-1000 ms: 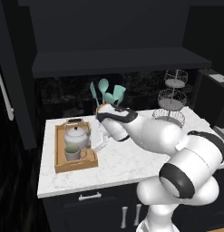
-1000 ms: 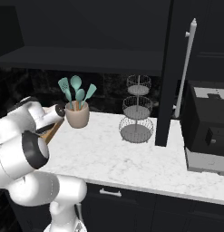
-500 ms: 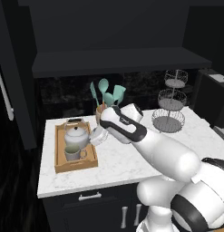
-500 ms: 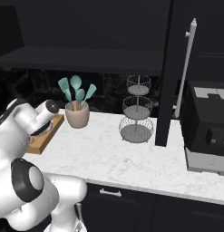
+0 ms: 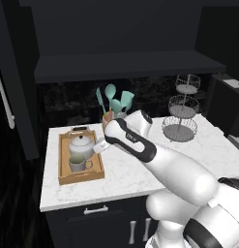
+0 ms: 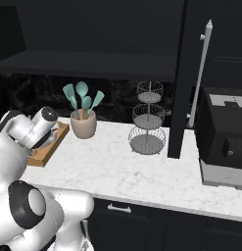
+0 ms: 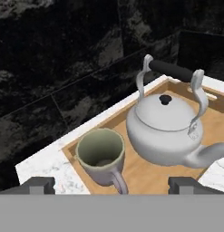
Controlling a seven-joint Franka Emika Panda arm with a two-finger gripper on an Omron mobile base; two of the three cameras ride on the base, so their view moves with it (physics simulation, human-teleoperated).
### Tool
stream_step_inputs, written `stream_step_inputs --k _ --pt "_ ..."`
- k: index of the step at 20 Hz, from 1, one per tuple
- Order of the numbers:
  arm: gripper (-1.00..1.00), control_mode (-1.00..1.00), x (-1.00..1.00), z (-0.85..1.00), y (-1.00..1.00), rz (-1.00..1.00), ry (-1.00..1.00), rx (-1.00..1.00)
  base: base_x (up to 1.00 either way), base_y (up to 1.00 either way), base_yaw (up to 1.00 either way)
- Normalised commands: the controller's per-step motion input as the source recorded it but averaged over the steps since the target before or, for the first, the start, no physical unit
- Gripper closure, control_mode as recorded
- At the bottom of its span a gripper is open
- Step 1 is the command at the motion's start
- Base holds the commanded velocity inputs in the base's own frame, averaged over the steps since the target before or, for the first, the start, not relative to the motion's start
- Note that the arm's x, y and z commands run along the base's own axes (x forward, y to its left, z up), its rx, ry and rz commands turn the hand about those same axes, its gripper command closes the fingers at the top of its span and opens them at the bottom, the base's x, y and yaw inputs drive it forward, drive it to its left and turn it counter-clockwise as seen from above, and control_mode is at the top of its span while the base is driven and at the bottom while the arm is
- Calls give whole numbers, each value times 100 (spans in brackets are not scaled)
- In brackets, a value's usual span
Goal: Pick the kettle from the counter and place it on the tray. Then pick the mug from the cabinet and place it on the tray. Then close the cabinet doors.
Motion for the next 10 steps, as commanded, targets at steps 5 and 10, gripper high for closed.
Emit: stream_step_inputs --k 5,10 --pt "-100 -100 -32 28 -8 -40 16 0 0 0 0" --pt "-100 -100 -3 16 0 -35 13 0 0 0 0"
